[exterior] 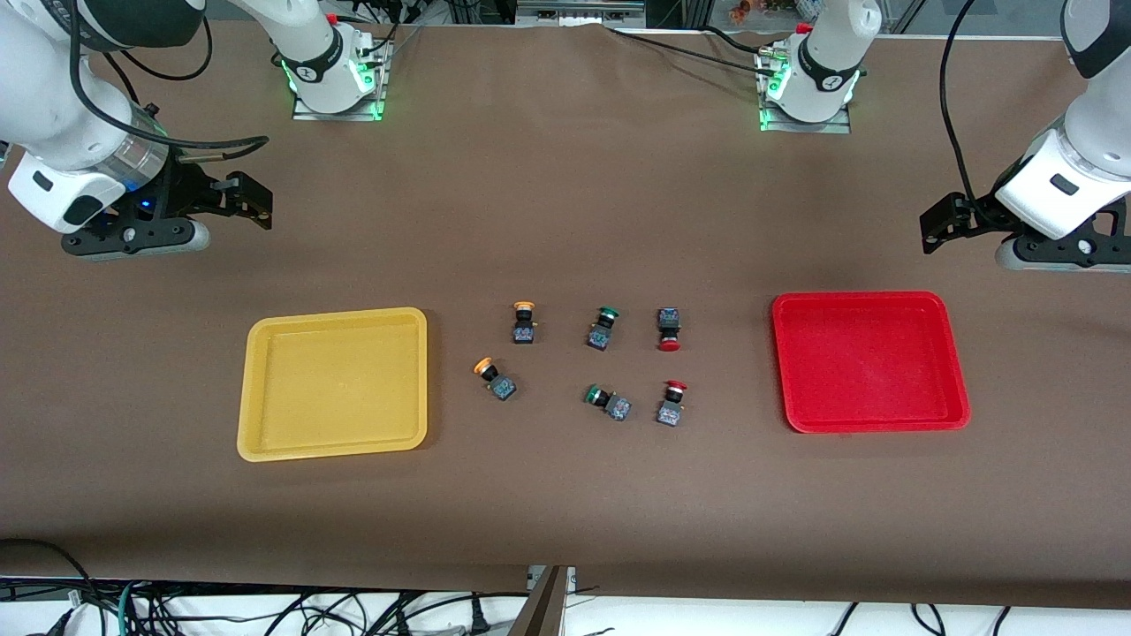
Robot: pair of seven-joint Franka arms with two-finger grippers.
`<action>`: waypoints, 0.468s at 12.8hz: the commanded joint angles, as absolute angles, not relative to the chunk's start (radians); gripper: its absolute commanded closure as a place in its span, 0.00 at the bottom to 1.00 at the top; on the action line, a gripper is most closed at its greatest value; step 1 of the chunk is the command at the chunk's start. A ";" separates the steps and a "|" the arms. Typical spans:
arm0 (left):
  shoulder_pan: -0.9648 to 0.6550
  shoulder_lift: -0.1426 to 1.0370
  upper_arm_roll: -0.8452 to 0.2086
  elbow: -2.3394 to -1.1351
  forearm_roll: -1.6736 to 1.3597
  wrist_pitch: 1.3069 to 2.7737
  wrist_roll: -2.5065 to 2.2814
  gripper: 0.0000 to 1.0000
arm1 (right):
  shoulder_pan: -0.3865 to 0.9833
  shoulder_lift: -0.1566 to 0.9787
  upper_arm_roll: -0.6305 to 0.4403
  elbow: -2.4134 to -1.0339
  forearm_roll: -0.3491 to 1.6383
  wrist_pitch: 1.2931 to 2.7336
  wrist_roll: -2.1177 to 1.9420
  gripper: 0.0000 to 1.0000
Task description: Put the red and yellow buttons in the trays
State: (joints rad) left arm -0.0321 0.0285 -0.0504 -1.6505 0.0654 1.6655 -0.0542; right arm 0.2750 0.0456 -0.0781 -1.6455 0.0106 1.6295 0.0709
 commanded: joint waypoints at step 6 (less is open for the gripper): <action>-0.037 0.038 -0.051 -1.620 0.051 1.637 -0.054 0.00 | 0.272 0.055 -0.071 -1.621 -0.002 1.621 0.060 0.00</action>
